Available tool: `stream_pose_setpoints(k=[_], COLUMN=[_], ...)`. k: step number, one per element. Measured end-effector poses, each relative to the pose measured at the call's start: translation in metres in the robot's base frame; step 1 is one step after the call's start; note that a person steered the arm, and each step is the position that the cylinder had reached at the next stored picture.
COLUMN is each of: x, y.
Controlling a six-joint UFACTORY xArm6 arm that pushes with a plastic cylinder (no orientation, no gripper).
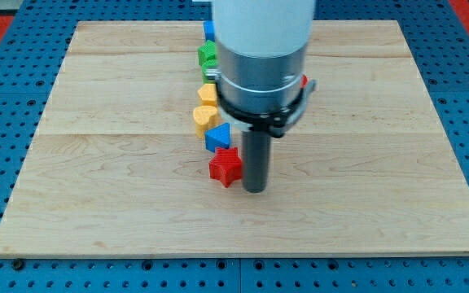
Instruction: Push the red circle right beside the red star
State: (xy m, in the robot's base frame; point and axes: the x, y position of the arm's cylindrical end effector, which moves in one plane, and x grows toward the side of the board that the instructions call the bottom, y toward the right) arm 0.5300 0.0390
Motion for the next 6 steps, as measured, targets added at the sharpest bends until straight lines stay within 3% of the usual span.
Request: stream_pose_setpoints(k=[1, 2, 4, 5, 6], x=[-0.043, -0.113, -0.239, -0.219, -0.154], y=[0.071, 0.138, 0.111, 0.073, 0.079])
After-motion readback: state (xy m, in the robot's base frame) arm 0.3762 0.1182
